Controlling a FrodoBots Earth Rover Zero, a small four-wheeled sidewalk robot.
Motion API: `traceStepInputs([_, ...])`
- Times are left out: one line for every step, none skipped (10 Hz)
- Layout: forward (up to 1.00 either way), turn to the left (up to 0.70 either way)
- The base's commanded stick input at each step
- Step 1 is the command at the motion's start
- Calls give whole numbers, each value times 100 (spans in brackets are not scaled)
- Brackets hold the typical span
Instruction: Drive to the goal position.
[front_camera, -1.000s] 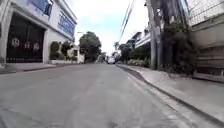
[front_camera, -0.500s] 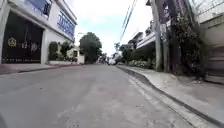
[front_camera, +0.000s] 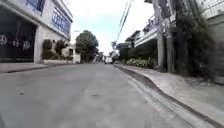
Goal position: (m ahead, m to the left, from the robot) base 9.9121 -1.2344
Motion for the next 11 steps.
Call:
traceStepInputs([100, 0])
traceStepInputs([100, 0])
traceStepInputs([100, 0])
traceStepInputs([100, 0])
traceStepInputs([100, 0])
traceStepInputs([100, 0])
traceStepInputs([100, 0])
traceStepInputs([100, 0])
traceStepInputs([100, 0])
traceStepInputs([100, 0])
traceStepInputs([100, 0])
